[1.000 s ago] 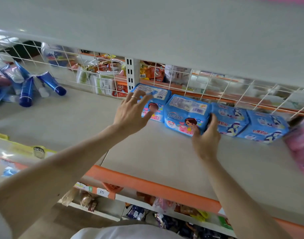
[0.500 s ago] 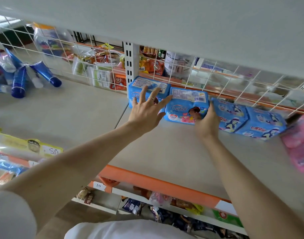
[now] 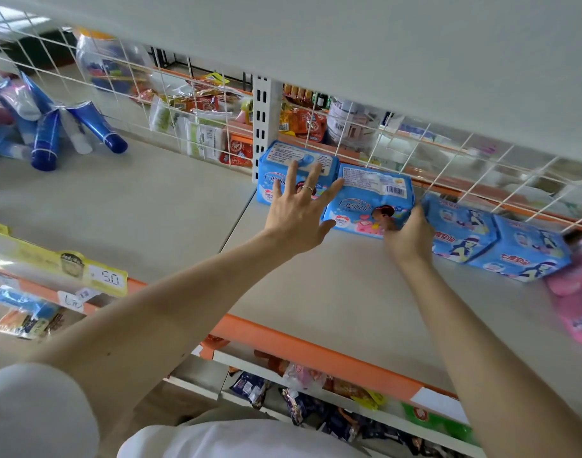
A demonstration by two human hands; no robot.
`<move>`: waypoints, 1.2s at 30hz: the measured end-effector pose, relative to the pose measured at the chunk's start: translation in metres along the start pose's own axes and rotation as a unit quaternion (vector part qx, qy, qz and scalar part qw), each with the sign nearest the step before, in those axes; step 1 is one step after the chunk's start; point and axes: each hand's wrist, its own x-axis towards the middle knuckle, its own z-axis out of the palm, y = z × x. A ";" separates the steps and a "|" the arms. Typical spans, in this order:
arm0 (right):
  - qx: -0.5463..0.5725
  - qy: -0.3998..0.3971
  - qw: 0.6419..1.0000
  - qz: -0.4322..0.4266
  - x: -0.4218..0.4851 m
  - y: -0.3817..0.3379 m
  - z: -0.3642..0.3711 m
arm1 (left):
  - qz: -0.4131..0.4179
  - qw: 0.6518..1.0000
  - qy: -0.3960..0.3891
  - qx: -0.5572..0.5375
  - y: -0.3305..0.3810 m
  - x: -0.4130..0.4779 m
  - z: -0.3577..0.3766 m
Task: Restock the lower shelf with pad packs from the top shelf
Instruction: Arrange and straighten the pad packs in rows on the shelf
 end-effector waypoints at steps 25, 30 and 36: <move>-0.008 0.111 0.993 0.036 -0.020 -0.009 0.016 | 0.087 0.988 0.088 0.089 -0.023 -0.018 0.024; -0.018 0.110 0.993 0.032 -0.017 -0.007 0.015 | 0.049 0.994 0.054 0.087 -0.014 -0.015 0.022; -0.021 0.101 0.994 0.022 -0.016 -0.006 0.014 | 0.054 0.996 0.013 0.069 -0.013 -0.008 0.011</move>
